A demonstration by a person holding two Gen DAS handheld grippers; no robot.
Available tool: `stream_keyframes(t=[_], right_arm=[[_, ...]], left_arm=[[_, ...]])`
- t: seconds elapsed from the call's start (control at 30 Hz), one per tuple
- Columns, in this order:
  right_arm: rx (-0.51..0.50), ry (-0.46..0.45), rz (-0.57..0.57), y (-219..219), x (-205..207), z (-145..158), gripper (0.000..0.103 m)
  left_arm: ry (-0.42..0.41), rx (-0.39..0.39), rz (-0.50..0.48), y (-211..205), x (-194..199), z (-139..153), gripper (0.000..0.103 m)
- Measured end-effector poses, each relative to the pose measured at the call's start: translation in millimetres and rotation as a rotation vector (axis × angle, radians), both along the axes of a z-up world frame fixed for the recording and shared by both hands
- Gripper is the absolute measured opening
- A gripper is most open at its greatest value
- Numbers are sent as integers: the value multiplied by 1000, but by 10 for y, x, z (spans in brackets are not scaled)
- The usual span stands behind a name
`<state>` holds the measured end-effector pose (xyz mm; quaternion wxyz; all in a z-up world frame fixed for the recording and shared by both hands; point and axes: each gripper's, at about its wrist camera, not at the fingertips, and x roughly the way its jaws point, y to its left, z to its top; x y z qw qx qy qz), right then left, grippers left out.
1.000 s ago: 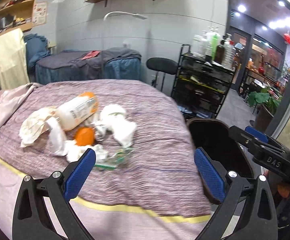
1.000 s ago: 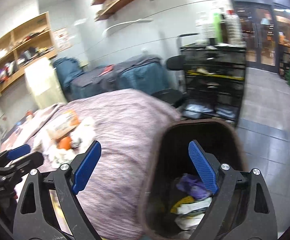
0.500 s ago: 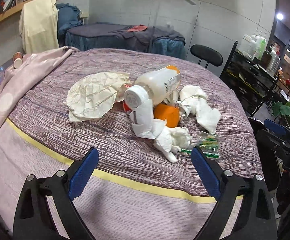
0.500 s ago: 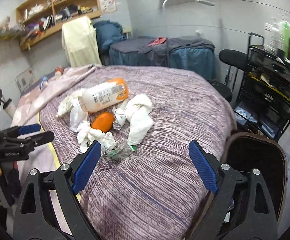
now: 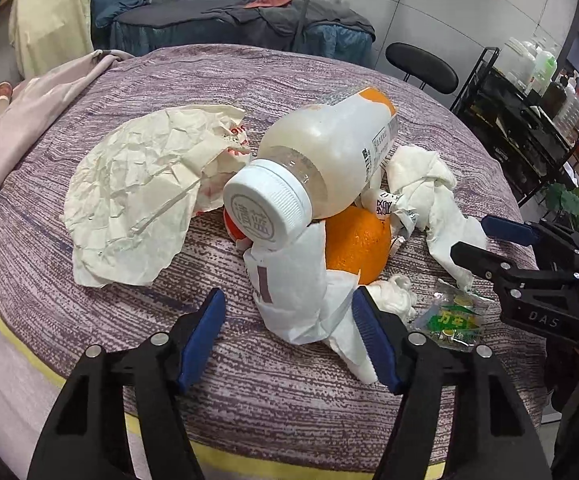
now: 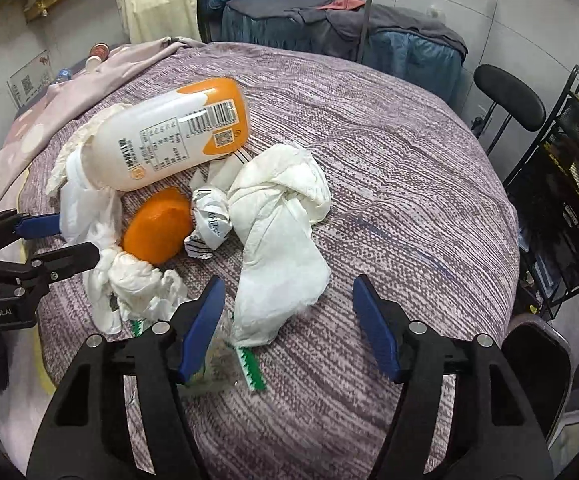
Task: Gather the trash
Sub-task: 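Grasp the white tissue with the right gripper while the left gripper grasps a white paper strip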
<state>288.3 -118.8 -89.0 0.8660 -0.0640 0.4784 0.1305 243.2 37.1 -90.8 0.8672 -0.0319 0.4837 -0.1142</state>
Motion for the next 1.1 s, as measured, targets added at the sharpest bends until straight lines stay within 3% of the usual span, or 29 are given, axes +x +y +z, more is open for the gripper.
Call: stream_keyframes(t=[0.03,0.07,0.1,0.17,0.27,0.37,0.67,0.83,0.87,0.93,0.97,1.0,1.1], right_arm=[[-11,-5,6,24,37,-4,62],[-29,-10,13,56,72,-7,54],[-38,-6,22,85,105,-19,37],[-29,20,32,112,181,-88,18],[8,16,23,71,190,-139,7],[89,-34,-6,-51,114,-5,3],[257,-185,-53,-364,-442,540,3],[295,-244,-63,-472,-758,791,3],[298,-254,-64,-490,-830,823,3],[303,-266,-63,-520,-943,871,3],[307,-274,-66,-542,-996,894,3],[311,-280,-70,-568,-1050,915,3],[319,-294,-76,-664,-1199,949,3]], left_arm=[[4,-14,-2,-1,3,-4,53],[6,-33,-4,8,1,-8,45],[5,-45,-3,19,-10,-7,37],[-8,-52,6,47,-48,3,23],[-46,-38,25,85,-133,48,13],[-97,-28,46,136,-269,127,6],[-240,-28,60,177,-679,485,4],[-240,-32,62,122,-641,494,4],[-220,-28,70,123,-573,452,5],[-194,-26,75,105,-490,389,27],[-182,-5,80,80,-411,344,62],[-188,11,90,76,-399,314,77],[-157,43,91,29,-262,219,77]])
